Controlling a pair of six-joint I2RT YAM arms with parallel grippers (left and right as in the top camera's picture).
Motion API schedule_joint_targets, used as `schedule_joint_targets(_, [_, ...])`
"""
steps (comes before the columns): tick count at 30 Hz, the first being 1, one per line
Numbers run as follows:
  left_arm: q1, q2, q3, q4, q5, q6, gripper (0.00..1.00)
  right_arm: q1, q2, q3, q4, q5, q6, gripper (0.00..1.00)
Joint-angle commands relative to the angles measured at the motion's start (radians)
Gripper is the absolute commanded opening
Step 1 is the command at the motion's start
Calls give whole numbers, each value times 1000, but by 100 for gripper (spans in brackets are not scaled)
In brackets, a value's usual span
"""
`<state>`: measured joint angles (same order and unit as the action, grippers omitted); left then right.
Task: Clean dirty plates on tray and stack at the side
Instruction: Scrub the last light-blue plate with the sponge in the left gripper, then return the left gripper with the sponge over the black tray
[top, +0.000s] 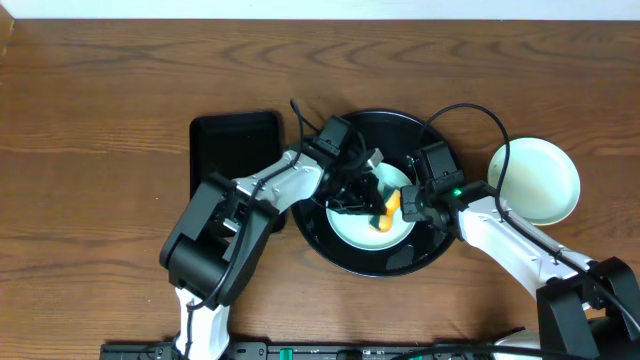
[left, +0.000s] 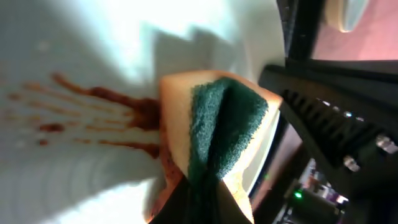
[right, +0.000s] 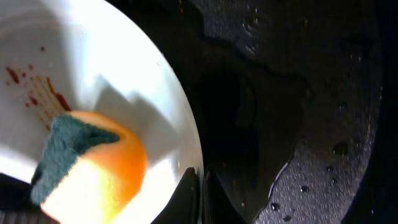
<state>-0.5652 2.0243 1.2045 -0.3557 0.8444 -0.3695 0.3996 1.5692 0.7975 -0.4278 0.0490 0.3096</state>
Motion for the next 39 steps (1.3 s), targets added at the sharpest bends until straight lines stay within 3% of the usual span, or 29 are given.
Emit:
schedule_joint_targets(1, [5, 12, -6, 0, -138, -3, 8, 8, 8, 17, -15, 22, -11, 1])
schedule_joint_targets(10, [49, 12, -5, 0, -263, -3, 8, 8, 8, 17, -79, 22, -11, 1])
schedule_joint_targets(27, [143, -3, -2, 28, -281, -97, 8, 8, 8, 17, -93, 22, -19, 1])
schedule_joint_targets(39, [162, -251, -2, -135, -408, -99, 8, 8, 8, 17, -91, 22, -19, 1])
